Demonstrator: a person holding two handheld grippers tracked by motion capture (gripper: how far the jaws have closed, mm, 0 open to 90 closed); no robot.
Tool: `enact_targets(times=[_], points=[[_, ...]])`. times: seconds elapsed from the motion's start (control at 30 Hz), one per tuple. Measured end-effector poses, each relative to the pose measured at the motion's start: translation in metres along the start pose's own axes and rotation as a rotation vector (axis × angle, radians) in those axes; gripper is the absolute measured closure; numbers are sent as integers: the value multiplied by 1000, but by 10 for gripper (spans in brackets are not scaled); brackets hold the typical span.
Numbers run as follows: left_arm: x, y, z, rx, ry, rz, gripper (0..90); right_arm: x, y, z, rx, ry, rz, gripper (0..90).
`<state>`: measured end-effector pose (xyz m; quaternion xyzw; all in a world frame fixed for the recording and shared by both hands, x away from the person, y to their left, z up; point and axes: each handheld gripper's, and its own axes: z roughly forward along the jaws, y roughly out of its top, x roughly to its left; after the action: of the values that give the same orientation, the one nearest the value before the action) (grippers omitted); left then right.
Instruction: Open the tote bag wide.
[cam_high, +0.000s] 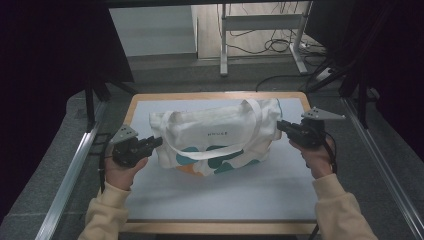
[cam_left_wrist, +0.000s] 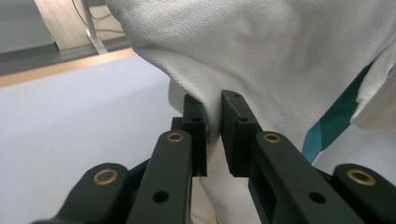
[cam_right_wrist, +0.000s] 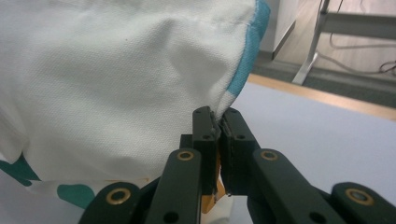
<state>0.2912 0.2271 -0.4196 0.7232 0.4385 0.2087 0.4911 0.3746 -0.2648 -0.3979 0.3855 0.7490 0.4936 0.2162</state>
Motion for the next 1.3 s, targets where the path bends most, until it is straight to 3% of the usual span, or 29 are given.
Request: enact_targets(times=[0.13,0.4,1.03,1.17,1.3], points=[[-1,-2,-6,-19,2,8,817,5,-2,-9,-32,-10,-24,850],[-4,-10,-13,-37,-6,22,820,10,-14,-21,-68,-3,-25,851],[-12,-31,-17,-36,-38,55,827,14,-41,-26,-68,18,-23,852],[-13,-35,-15,-25,-41,54,829,15,-48,-24,-50,5,-43,852],[-14,-39,-13,-16,-43,52,830,15,-55,-21,-37,9,-32,852]])
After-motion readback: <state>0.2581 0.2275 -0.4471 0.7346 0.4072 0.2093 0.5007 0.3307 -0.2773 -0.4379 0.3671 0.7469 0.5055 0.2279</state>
